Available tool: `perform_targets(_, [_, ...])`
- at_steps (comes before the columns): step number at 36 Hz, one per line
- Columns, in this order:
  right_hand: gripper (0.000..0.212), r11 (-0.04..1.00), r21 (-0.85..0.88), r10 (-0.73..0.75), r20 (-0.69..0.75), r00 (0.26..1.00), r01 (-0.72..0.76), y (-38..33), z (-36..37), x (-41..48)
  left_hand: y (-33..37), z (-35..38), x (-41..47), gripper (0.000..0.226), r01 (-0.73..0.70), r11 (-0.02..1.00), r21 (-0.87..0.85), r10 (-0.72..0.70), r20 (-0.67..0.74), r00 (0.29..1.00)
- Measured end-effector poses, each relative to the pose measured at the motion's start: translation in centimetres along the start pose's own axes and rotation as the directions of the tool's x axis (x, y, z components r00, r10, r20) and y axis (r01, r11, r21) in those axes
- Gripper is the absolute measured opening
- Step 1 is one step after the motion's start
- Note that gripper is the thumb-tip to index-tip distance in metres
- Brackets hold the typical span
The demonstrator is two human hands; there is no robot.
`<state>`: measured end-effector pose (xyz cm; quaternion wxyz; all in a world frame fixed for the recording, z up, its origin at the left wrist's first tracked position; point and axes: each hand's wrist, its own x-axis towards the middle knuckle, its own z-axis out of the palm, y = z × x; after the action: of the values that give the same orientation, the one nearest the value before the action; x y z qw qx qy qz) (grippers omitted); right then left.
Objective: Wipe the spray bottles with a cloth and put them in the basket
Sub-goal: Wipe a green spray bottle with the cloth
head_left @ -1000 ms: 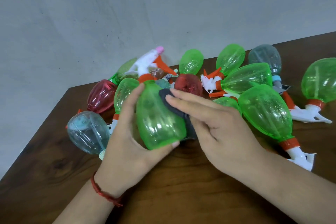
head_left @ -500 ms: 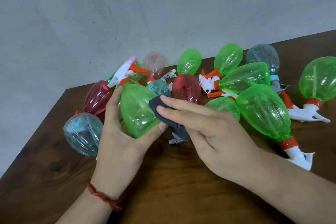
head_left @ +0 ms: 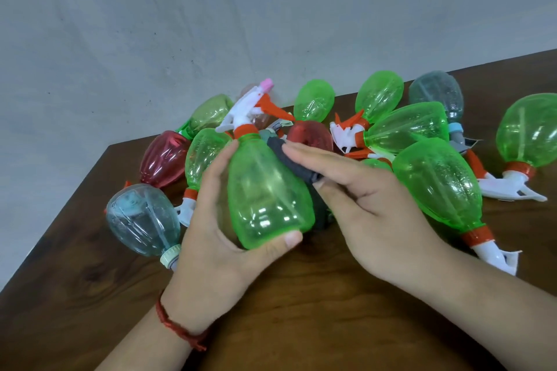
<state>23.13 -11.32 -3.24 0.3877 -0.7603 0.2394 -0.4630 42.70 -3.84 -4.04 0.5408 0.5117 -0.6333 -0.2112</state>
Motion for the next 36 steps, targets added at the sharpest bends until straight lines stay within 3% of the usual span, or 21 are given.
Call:
perform_targets(6, [0.057,0.976,-0.162,-0.134,0.097,0.986,0.148,0.2,0.4,-0.5,-0.3,-0.5,0.7,0.108,0.045,0.999,-0.028,-0.05,-0.212,0.976])
perform_targets(10, [0.058,0.959,-0.198,-0.18,0.132,0.975,0.204,0.0,0.5,-0.8,-0.3,-0.7,0.8,0.105,0.04,0.999,0.036,-0.03,-0.243,0.97])
perform_targets(17, [0.058,0.981,-0.16,-0.105,0.051,0.993,0.112,0.4,0.3,-0.3,-0.1,-0.6,0.4,0.116,-0.023,0.997,0.078,0.03,-0.086,0.996])
perform_targets(22, [0.05,0.992,0.096,0.082,-0.002,0.997,-0.082,-0.1,0.0,0.2,0.7,-0.3,-0.2,0.12,-0.068,0.997,0.032,0.067,0.053,0.996])
perform_targets(26, [0.049,0.977,0.195,0.099,-0.031,0.995,-0.091,-0.7,-0.2,0.3,0.6,-0.3,-0.3,0.125,-0.049,0.998,-0.029,0.052,0.125,0.991])
perform_targets(36, [0.055,0.995,-0.075,-0.066,-0.008,0.998,0.065,0.3,0.0,0.1,-0.7,-0.2,0.1,0.119,-0.075,0.991,0.106,0.062,0.121,0.991])
